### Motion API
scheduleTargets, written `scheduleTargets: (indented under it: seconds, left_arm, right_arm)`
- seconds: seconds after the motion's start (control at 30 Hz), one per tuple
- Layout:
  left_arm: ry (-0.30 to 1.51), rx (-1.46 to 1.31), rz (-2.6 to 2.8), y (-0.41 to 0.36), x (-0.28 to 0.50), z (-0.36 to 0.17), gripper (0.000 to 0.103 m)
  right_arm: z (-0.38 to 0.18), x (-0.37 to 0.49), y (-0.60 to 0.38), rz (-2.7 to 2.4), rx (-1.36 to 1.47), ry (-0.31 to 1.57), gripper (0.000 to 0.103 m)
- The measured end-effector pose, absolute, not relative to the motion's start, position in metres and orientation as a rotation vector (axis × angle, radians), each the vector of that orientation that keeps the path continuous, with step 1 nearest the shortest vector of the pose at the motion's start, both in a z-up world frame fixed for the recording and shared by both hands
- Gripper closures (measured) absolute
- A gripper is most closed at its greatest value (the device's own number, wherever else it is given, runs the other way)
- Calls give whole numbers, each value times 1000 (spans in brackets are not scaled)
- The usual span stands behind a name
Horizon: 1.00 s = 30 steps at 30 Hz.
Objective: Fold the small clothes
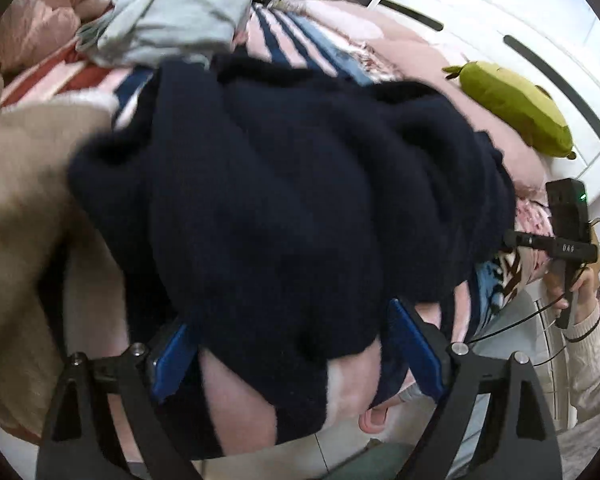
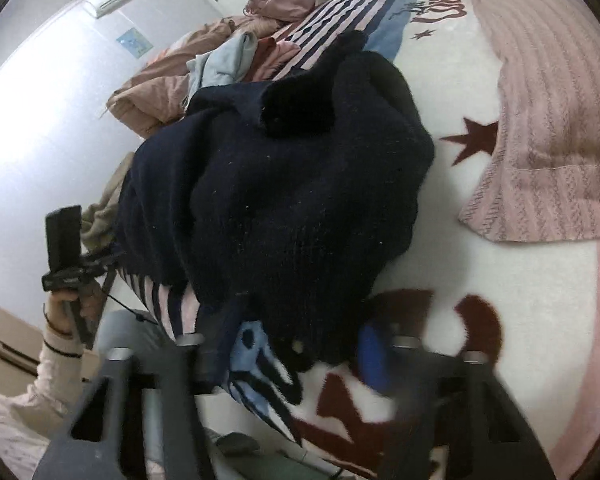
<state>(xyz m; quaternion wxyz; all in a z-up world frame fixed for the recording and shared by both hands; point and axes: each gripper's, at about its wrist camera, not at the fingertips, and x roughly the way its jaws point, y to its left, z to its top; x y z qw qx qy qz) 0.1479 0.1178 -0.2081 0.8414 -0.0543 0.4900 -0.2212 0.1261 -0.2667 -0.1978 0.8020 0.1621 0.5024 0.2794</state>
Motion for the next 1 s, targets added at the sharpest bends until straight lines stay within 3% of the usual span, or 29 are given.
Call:
scheduleTargets:
  seconds: [0.03,0.07,0.1,0.13,0.17,0.23,0.5,0.73,0.8,0.83,0.87,0.93,1.0]
  left_arm:
    - [1025,-92,-460,116,146,-209,17]
    - [1025,-77,-450,114,144,-208,31]
    - [1027,-73,-439,113,142,-206,43]
    - [1035,-84,-442,112,141,-202,69]
    - [1039,-92,-465,111,140,-199,87]
    - [1021,-76,-508,106,134,-190,90]
    - [776,-130,-561,113,145,-94,91]
    - [722,-109,-321,130,260,-59,90]
    - [749,-128,-279,136,295,-68,82]
    - [779,-151,-261,140,312,-77,74]
    - [822,-162,-239,141,324,-88,60]
    - [827,-116,-211,139,322,-98,42]
    - [800,-69,-236,137,306,-99,36]
  right_arm:
    - [-197,126,-265,607,347,1076,85]
    - [-195,127,-262,620,338,1073,93]
    - [-190,125,-258,635,323,1054,93]
    - [-184,124,-256,647,328,1035,94]
    - [-178,123,-254,669,349,1019,94]
    - [-168,122,-253,702,379,982,95]
    - [-102,168,-248,704,379,818,95]
    - [-74,274,-251,482,342,789,96]
    - [-81,309,-259,382,363,817,95]
    - [-87,322,-261,351,369,836,90]
    - [-92,333,-261,316,363,856,76]
    - [-99,338,-266,288,353,874,61]
    - [-100,321,-269,335,336,861,60]
